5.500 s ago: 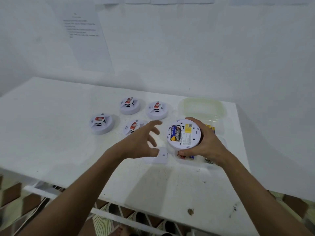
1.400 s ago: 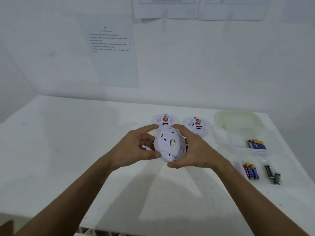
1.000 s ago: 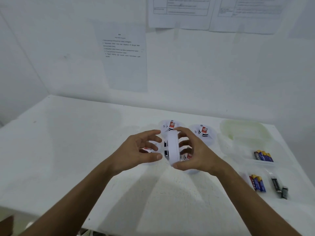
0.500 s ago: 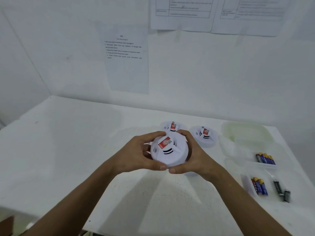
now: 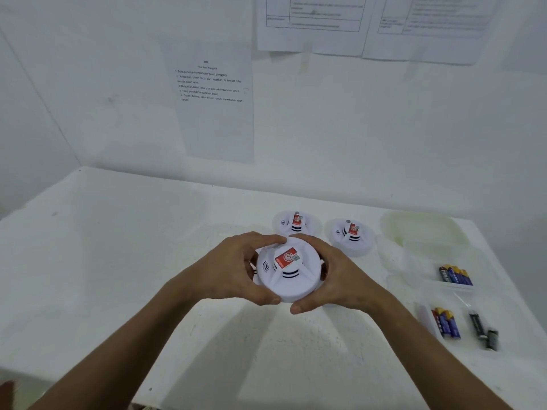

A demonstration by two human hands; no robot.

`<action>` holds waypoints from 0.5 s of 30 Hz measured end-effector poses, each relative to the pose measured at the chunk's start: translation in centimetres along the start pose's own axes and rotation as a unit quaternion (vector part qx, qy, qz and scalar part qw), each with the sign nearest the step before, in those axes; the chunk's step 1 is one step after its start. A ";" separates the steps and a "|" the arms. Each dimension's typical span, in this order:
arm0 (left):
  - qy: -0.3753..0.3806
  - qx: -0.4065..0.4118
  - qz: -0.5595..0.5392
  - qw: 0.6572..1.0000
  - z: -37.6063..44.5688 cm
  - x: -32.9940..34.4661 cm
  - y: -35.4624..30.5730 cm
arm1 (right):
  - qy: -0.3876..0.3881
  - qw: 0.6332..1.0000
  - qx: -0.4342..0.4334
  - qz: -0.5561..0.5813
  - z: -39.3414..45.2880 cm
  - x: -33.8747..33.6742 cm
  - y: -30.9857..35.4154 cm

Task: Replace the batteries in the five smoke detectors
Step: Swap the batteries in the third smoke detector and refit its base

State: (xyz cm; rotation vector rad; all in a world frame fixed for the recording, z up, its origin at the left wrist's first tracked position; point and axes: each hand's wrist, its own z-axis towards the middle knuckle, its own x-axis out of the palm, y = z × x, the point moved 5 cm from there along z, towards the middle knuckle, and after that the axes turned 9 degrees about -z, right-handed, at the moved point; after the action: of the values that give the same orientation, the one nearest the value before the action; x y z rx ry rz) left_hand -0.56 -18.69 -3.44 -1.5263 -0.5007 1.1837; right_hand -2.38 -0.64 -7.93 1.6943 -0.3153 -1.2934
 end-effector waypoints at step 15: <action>0.012 0.001 0.030 0.999 0.4 -2.9 1.5 | -0.015 1.000 0.008 0.003 2.0 1.1 0.7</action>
State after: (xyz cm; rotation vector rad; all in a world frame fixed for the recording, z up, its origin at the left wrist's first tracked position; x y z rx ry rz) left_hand -2.53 -21.31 -3.58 -1.5620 -0.4411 1.2109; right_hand -3.37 -2.80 -8.07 1.6866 -0.3495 -1.3161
